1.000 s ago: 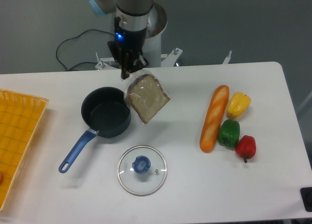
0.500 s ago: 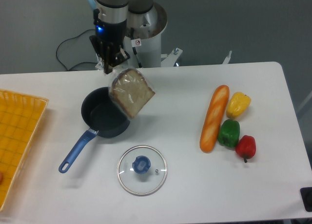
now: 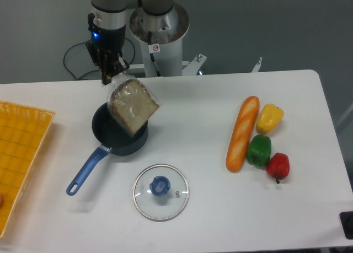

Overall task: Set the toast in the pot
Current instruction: 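Carry the bagged toast over to the dark blue saucepan, then lower the toast into the saucepan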

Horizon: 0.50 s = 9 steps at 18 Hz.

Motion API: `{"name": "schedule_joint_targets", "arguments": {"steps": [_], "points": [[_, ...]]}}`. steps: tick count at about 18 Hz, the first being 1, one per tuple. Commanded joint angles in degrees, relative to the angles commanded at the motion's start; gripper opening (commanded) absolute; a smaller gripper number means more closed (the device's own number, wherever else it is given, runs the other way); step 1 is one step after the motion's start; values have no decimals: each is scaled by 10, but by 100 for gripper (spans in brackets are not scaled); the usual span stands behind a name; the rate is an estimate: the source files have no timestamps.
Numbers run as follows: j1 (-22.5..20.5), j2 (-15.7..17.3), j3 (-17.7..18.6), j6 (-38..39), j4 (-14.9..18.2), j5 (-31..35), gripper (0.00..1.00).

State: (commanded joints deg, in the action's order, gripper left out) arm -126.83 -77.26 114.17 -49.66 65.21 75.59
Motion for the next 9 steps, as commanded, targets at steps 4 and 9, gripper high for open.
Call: {"name": "schedule_joint_targets", "arguments": {"steps": [4,9], "points": [[14,1,4,4,-1,0,0],[32,-2,4,22,-15,0,0]]}}
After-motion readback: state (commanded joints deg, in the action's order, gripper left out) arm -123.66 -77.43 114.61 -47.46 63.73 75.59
